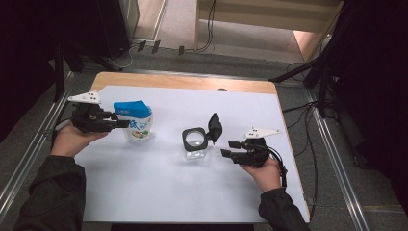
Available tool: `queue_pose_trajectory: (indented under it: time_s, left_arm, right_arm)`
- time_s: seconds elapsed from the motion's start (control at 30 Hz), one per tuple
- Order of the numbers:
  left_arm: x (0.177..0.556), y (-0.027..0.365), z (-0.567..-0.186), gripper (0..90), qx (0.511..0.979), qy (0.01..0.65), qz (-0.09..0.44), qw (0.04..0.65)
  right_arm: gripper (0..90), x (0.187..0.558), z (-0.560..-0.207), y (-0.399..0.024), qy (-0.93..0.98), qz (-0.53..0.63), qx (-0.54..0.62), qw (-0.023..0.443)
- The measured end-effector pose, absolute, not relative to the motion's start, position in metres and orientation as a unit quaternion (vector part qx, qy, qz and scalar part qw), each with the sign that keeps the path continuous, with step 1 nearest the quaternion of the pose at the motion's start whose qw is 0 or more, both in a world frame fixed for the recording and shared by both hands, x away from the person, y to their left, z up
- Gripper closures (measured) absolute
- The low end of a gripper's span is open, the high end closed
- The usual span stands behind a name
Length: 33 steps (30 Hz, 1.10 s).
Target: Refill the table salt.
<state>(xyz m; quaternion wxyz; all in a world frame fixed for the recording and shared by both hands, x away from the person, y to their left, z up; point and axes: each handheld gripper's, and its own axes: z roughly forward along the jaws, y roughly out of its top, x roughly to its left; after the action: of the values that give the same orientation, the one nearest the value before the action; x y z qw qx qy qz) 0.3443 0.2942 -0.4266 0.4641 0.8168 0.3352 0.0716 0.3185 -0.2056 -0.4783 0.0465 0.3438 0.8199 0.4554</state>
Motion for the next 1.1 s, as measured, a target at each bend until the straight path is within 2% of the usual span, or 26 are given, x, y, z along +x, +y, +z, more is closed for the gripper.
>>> queue_pose_trajectory:
  time_s: [0.17,0.4,0.6,0.83,1.1]
  left_arm:
    - [0.352,0.291,-0.425,64.0,0.82,0.314,0.067,0.473]
    - [0.361,0.287,-0.429,73.3,0.826,0.297,0.05,0.477]
    - [0.359,0.279,-0.427,88.4,0.835,0.288,0.074,0.463]
    - [0.357,0.27,-0.422,90.0,0.831,0.309,0.068,0.458]
    - [0.35,0.268,-0.411,90.0,0.818,0.322,0.045,0.475]
  right_arm:
    - [50.6,0.307,-0.478,-0.206,0.825,0.458,0.328,0.048]
    - [50.6,0.295,-0.477,-0.198,0.823,0.47,0.317,0.037]
    - [51.9,0.29,-0.474,-0.188,0.825,0.475,0.305,0.035]
    - [56.9,0.281,-0.466,-0.177,0.822,0.486,0.293,0.046]
    - [58.3,0.275,-0.459,-0.16,0.816,0.5,0.29,0.027]
